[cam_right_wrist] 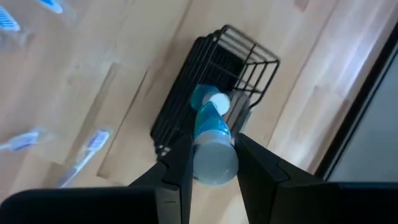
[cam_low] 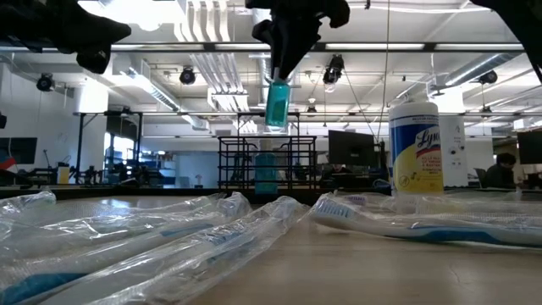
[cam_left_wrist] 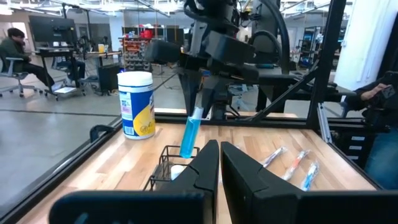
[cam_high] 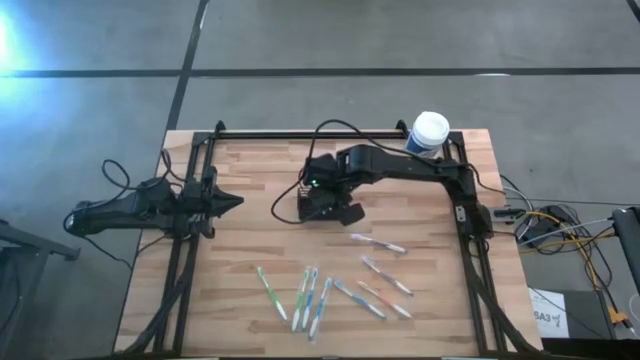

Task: Pick & Place toothbrushing station
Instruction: Put the blue mouthwash in the wire organizer

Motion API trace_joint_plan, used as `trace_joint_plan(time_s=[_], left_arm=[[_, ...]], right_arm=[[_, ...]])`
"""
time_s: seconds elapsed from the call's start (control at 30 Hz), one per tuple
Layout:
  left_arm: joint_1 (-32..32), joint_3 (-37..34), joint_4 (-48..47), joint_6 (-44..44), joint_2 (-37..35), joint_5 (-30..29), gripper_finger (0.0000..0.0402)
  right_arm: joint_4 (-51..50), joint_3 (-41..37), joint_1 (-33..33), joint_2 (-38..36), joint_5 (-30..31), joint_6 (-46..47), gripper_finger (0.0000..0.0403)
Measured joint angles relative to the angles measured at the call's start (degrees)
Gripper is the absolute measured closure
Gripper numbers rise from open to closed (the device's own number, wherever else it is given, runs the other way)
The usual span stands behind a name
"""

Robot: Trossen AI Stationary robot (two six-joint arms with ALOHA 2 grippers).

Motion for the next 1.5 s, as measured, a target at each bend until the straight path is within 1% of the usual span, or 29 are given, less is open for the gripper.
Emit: trace_joint_plan(time_s=[0.2,0.33,0.6,0.93,1.13,1.23,1.5], left_arm=[[0.0,0.0,0.0,0.0,0.0,-0.2,0.0378],[0.0,0.0,0.0,0.0,0.0,-0.2,0.0378],[0.0,0.0,0.0,0.0,0.0,-0.2,0.0378],[0.0,0.0,0.0,0.0,0.0,-0.1,0.0378],[0.0,0.0,-0.3,0.3,0.0,-0.1,0.0378],[0.0,0.0,-0.5,0.7,0.0,0.1,0.0378],[0.0,0.0,-0.6,0.7,0.0,0.1,0.0378]], right_arm=[[1.0,0.0,-0.2,0.0,-0.1,-3.1,0.0318],[1.0,0.0,-0.4,0.0,-2.4,-3.8,0.0318],[1.0,-1.2,-0.4,0.0,-3.2,-3.0,0.0318],[0.5,-1.4,-1.3,3.8,-3.3,-2.4,0.0318],[0.1,-1.4,-1.7,4.4,-3.4,-2.3,0.0318],[0.1,-1.4,-2.0,4.5,-5.0,-2.1,0.0318],[0.2,-1.5,-2.8,4.5,-6.8,-2.1,0.0318]])
